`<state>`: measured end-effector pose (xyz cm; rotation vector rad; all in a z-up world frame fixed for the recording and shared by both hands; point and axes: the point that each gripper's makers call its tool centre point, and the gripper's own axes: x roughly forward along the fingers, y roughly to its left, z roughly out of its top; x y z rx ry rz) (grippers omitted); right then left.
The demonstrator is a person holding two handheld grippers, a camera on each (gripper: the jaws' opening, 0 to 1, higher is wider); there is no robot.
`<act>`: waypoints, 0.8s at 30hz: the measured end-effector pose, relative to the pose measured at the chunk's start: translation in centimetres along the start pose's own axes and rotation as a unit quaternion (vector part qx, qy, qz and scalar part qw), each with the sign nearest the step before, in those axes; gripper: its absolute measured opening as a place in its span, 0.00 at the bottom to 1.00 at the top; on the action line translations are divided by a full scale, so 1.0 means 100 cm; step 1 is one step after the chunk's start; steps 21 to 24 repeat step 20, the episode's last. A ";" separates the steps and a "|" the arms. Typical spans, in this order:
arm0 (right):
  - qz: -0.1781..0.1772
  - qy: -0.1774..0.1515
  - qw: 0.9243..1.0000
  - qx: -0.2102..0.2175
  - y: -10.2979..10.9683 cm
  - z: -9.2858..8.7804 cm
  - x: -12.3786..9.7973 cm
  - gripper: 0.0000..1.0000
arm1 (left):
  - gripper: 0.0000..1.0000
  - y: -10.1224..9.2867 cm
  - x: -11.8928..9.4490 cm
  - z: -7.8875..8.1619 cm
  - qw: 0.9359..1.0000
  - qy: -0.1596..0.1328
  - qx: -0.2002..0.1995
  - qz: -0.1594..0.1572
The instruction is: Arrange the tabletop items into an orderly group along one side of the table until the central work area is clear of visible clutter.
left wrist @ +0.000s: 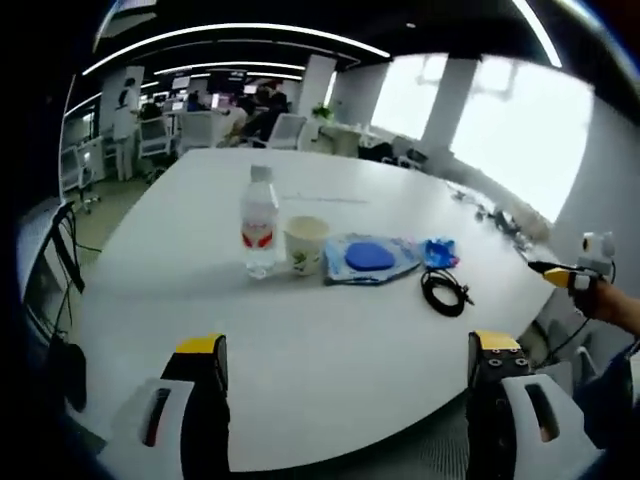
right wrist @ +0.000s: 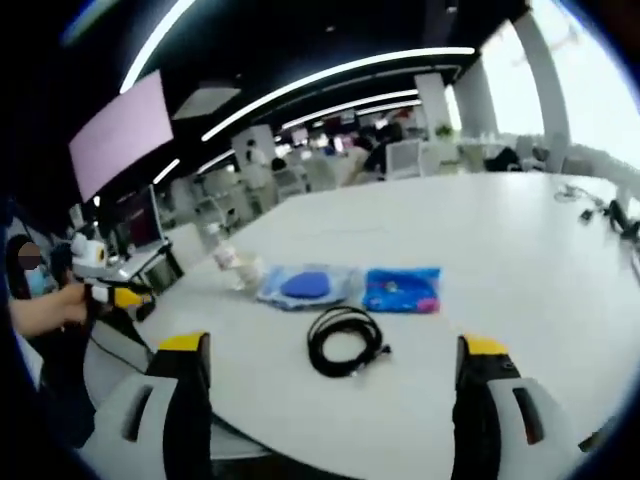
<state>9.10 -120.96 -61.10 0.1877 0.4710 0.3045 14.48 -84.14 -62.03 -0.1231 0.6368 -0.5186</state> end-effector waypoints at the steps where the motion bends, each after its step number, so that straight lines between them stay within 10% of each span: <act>1: -0.004 0.001 1.000 0.001 0.001 -0.002 -0.004 1.00 | 1.00 0.001 -0.002 -0.001 1.000 0.001 0.000 -0.003; 24: -0.007 0.015 1.000 0.014 -0.004 -0.013 -0.023 1.00 | 0.99 0.010 -0.025 0.010 1.000 -0.004 0.028 -0.013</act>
